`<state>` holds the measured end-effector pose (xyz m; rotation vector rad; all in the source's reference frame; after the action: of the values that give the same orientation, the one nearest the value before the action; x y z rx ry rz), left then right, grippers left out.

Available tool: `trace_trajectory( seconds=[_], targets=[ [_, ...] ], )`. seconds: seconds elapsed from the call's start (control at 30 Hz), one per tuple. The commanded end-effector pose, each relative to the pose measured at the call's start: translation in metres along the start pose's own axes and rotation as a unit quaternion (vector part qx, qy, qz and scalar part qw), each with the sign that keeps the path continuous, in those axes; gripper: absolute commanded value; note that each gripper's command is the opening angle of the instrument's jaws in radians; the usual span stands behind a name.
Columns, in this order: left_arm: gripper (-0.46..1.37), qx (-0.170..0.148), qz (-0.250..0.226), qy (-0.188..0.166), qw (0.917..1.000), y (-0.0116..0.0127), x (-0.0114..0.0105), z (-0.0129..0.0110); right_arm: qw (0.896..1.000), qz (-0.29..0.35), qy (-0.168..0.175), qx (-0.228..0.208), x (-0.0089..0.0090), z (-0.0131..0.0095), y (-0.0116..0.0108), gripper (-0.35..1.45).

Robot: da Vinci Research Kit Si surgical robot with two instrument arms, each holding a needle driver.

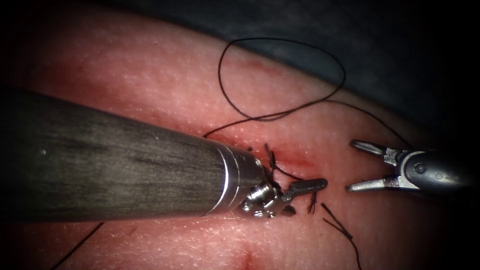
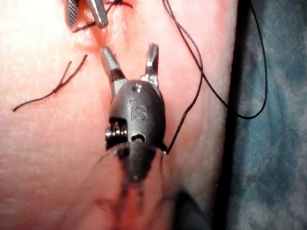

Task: Wound Closure
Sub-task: Grab the suture tail with the left hand

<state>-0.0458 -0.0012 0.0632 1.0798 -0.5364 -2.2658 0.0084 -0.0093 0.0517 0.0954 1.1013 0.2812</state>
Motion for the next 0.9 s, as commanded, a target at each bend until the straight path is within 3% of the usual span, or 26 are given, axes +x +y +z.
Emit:
trace_trajectory(
  seconds=[0.03, 0.37, 0.5, 0.6, 0.7, 0.9],
  targets=[
    [0.73, 0.000, 0.001, 0.001, 1.0000, 0.0000, 0.0001, 0.0001, 1.000, 0.000, 0.000, 0.001, 0.0000, 0.0000, 0.0000, 0.98],
    [0.73, -0.001, 0.005, 0.000, 1.0000, -0.0005, 0.0004, 0.0014, 1.000, -0.001, 0.000, 0.001, -0.0002, 0.0001, -0.0002, 0.98],
    [0.62, -0.001, 0.008, 0.000, 1.0000, -0.0005, 0.0004, 0.0014, 1.000, -0.002, 0.001, 0.001, -0.0003, 0.0001, -0.0003, 0.98],
    [0.25, -0.001, 0.008, 0.000, 1.0000, -0.0005, 0.0003, 0.0013, 1.000, -0.002, 0.001, 0.001, -0.0003, 0.0001, -0.0003, 0.98],
    [-0.35, -0.001, 0.008, 0.000, 1.0000, -0.0004, 0.0004, 0.0011, 1.000, -0.002, 0.001, 0.001, -0.0003, 0.0000, -0.0002, 0.98],
    [-0.35, -0.005, 0.009, 0.016, 0.9998, -0.0003, 0.0003, 0.0004, 1.000, -0.002, 0.000, 0.001, -0.0005, 0.0000, 0.0000, 0.98]
  ],
)
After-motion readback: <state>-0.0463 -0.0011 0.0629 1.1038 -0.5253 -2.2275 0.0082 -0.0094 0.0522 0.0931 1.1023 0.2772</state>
